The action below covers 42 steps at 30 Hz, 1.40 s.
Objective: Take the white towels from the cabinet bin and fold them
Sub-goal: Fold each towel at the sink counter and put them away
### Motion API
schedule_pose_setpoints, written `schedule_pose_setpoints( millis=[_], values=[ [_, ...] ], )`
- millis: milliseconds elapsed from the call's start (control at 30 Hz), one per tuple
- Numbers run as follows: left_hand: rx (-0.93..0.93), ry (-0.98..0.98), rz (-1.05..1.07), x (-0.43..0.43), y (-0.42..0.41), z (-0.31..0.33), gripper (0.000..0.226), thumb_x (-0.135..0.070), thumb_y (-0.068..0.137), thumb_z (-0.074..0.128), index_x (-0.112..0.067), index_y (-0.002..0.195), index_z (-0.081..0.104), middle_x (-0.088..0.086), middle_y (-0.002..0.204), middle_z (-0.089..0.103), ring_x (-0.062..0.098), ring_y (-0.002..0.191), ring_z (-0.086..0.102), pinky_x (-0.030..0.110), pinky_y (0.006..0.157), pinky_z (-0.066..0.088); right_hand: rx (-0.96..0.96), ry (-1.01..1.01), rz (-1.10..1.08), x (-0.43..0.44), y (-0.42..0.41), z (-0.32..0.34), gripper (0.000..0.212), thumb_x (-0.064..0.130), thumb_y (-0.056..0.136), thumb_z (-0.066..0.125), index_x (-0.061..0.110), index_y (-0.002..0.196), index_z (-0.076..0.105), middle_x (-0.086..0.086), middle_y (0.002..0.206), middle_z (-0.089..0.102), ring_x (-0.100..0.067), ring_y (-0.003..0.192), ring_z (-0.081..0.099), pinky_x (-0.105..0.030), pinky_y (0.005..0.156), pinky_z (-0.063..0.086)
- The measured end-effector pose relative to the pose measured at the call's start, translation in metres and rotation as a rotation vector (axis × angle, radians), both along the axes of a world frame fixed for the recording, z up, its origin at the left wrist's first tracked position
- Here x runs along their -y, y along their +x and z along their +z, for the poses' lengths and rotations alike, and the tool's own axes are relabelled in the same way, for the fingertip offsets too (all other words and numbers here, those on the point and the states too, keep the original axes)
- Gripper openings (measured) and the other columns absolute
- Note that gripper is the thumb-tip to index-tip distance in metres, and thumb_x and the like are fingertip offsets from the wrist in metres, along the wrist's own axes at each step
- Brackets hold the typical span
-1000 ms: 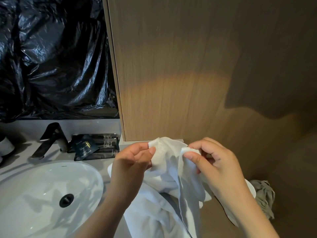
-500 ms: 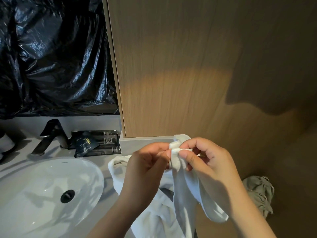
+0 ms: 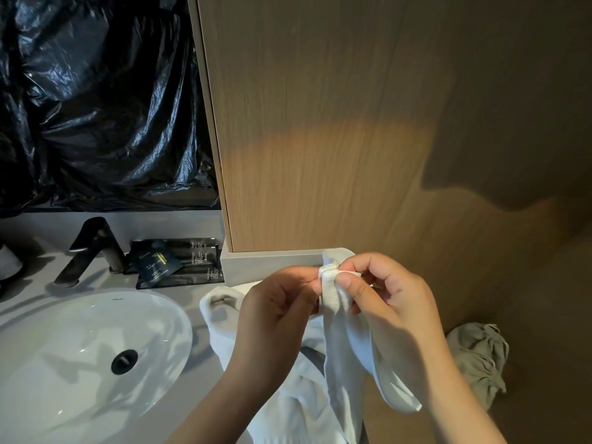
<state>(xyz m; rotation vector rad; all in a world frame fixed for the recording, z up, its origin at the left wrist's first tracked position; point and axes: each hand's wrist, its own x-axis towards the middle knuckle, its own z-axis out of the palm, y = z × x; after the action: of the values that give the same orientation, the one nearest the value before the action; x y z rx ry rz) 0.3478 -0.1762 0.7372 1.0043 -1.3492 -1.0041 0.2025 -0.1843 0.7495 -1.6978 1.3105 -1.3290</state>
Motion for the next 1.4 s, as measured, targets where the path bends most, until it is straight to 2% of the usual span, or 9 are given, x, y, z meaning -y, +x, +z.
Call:
schedule_pose_setpoints(
  millis=[133, 400, 600, 767, 833, 933, 1133, 1233, 1400],
  values=[
    [-0.013, 0.007, 0.000, -0.001, 0.001, -0.003, 0.024, -0.002, 0.094, 0.056, -0.016, 0.085, 0.074, -0.005, 0.079, 0.074, 0.007, 0.074, 0.068, 0.016, 0.068, 0.052, 0.009, 0.011, -0.014, 0.001, 0.000, -0.002, 0.004, 0.030, 0.080, 0.065, 0.029, 0.078, 0.068, 0.011, 0.071, 0.063, -0.010, 0.064, 0.054, -0.020, 0.060, 0.044],
    [0.085, -0.079, 0.081, 0.001, -0.001, -0.013, 0.022, -0.046, 0.086, 0.055, -0.034, 0.097, 0.069, 0.006, 0.075, 0.070, 0.035, 0.075, 0.062, 0.052, 0.069, 0.054, 0.022, -0.007, 0.006, 0.004, 0.001, -0.002, 0.005, 0.028, 0.078, 0.069, 0.027, 0.073, 0.070, 0.012, 0.073, 0.061, -0.009, 0.061, 0.050, -0.013, 0.057, 0.037],
    [0.097, -0.097, 0.132, 0.002, -0.002, -0.013, 0.017, -0.037, 0.090, 0.054, -0.035, 0.099, 0.069, -0.011, 0.086, 0.074, 0.015, 0.080, 0.069, 0.037, 0.073, 0.055, -0.095, -0.043, 0.002, 0.009, -0.006, -0.002, 0.007, 0.034, 0.077, 0.072, 0.029, 0.072, 0.072, 0.018, 0.104, 0.061, -0.004, 0.082, 0.058, -0.009, 0.065, 0.040],
    [0.147, -0.129, 0.115, 0.006, 0.000, -0.002, 0.022, -0.026, 0.095, 0.049, -0.025, 0.094, 0.071, -0.007, 0.080, 0.071, 0.009, 0.073, 0.064, 0.024, 0.065, 0.048, -0.150, -0.004, 0.203, 0.019, -0.012, 0.004, 0.014, 0.036, 0.087, 0.069, 0.029, 0.076, 0.070, 0.023, 0.124, 0.063, 0.006, 0.129, 0.046, -0.009, 0.102, 0.031],
    [0.101, -0.131, 0.129, 0.012, 0.000, 0.008, 0.019, -0.018, 0.097, 0.053, -0.023, 0.096, 0.071, -0.010, 0.082, 0.071, 0.003, 0.075, 0.064, 0.013, 0.066, 0.045, -0.103, 0.012, 0.257, 0.023, -0.013, 0.011, 0.017, 0.035, 0.087, 0.067, 0.022, 0.078, 0.072, 0.017, 0.111, 0.070, 0.003, 0.125, 0.051, -0.020, 0.105, 0.037],
    [0.017, -0.137, 0.111, 0.024, 0.001, 0.026, 0.015, -0.018, 0.094, 0.056, -0.021, 0.093, 0.071, -0.007, 0.082, 0.072, 0.003, 0.074, 0.064, 0.012, 0.066, 0.047, -0.123, -0.078, 0.212, 0.031, -0.013, 0.023, 0.026, 0.040, 0.089, 0.065, 0.017, 0.079, 0.071, 0.005, 0.094, 0.071, -0.013, 0.102, 0.065, -0.035, 0.090, 0.049],
    [0.120, -0.263, 0.213, 0.047, 0.010, 0.044, 0.015, -0.022, 0.094, 0.056, -0.022, 0.095, 0.071, -0.003, 0.083, 0.070, 0.014, 0.077, 0.064, 0.029, 0.070, 0.053, -0.258, -0.135, 0.143, 0.038, -0.017, 0.034, 0.020, 0.027, 0.094, 0.063, 0.021, 0.075, 0.067, 0.010, 0.082, 0.062, -0.010, 0.088, 0.061, -0.014, 0.074, 0.042],
    [0.155, -0.291, 0.246, 0.055, 0.016, 0.054, 0.016, -0.016, 0.097, 0.056, -0.018, 0.099, 0.071, 0.001, 0.084, 0.070, 0.019, 0.079, 0.064, 0.038, 0.072, 0.054, -0.380, -0.118, 0.087, 0.039, -0.022, 0.026, 0.021, 0.029, 0.095, 0.058, 0.030, 0.075, 0.062, 0.016, 0.083, 0.059, -0.006, 0.088, 0.059, -0.017, 0.074, 0.044],
    [0.203, -0.330, 0.335, 0.069, 0.024, 0.066, 0.015, -0.015, 0.096, 0.057, -0.021, 0.098, 0.071, -0.008, 0.086, 0.070, 0.010, 0.078, 0.065, 0.035, 0.072, 0.054, -0.461, -0.074, -0.015, 0.043, -0.032, 0.012, 0.018, 0.035, 0.096, 0.053, 0.031, 0.088, 0.068, 0.022, 0.092, 0.059, 0.002, 0.092, 0.055, -0.020, 0.074, 0.049]
  ],
)
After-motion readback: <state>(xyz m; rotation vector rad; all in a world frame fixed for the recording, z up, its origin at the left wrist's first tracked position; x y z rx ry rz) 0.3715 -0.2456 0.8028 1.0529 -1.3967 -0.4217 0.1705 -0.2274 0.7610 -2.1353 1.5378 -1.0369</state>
